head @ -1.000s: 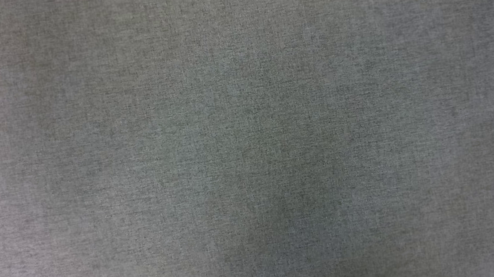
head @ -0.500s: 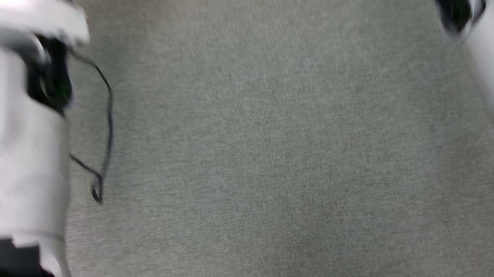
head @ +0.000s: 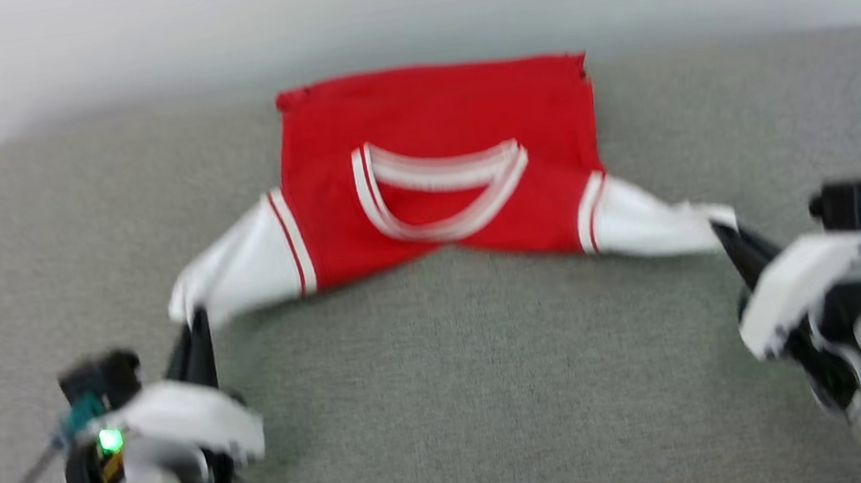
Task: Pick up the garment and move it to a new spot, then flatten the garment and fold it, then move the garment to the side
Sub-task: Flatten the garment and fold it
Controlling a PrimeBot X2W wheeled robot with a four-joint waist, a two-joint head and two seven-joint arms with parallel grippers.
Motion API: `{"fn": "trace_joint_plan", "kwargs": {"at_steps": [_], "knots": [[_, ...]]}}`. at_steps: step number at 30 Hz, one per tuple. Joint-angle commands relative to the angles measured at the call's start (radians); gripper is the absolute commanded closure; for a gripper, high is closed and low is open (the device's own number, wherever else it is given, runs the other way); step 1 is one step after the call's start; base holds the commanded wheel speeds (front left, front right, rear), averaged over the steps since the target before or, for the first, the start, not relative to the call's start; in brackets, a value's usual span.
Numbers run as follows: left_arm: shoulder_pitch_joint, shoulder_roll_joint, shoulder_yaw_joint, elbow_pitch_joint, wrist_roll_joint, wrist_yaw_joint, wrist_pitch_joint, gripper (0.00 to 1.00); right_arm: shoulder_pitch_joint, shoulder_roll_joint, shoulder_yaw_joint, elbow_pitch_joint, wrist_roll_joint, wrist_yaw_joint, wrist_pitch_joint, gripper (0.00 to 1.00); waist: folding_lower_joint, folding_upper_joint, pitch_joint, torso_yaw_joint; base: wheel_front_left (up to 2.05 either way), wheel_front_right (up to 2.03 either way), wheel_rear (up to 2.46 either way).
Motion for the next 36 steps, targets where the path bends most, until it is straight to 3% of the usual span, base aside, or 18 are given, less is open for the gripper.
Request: {"fn": "trace_joint_plan", "kwargs": {"at_steps": [1,5,10,20,21,22,30,36], "knots": [[0.072,-0.002,-0.006,-0.029,0.006,0.012,-0.002,1.0,0.084,-0.014,-0.021,-0.037,0.011,0.0,0.015,1.0,0.0003,0.0,-0.09,0.012,0.0,0.0,0.0],[0.248,0.01,-0.016,-0.12,0.01,0.052,0.02,1.0,0.287,-0.03,-0.098,-0.149,0.001,0.0,0.061,1.0,0.0003,0.0,-0.143,0.016,0.0,0.0,0.0],[0.426,0.03,-0.018,-0.271,0.008,0.114,0.077,1.0,0.54,0.001,-0.238,-0.311,-0.05,0.0,0.159,1.0,0.0003,0.0,-0.173,0.034,0.0,0.0,0.0],[0.633,0.053,-0.01,-0.49,0.004,0.212,0.154,1.0,0.898,0.175,-0.455,-0.663,-0.263,0.0,0.41,1.0,0.0003,0.0,-0.181,0.049,0.0,0.0,0.0],[0.639,0.055,-0.012,-0.501,0.007,0.217,0.156,1.0,0.911,0.186,-0.467,-0.685,-0.281,0.0,0.426,0.66,0.0003,0.0,-0.18,0.05,0.0,0.0,0.0],[0.639,0.054,-0.014,-0.512,0.01,0.22,0.154,1.0,0.919,0.196,-0.477,-0.703,-0.292,0.0,0.44,0.0,0.0003,0.0,-0.179,0.051,0.0,0.0,0.0],[0.585,0.053,-0.042,-0.568,0.044,0.216,0.132,1.0,0.804,0.235,-0.555,-0.777,-0.323,0.0,0.4,0.0,0.0003,0.0,-0.159,0.065,0.0,0.0,0.0],[0.53,0.051,-0.061,-0.647,0.072,0.222,0.126,1.0,0.52,0.238,-0.626,-0.649,-0.329,0.0,0.35,0.0,0.0003,0.0,-0.088,0.089,0.0,0.0,0.0]]}}
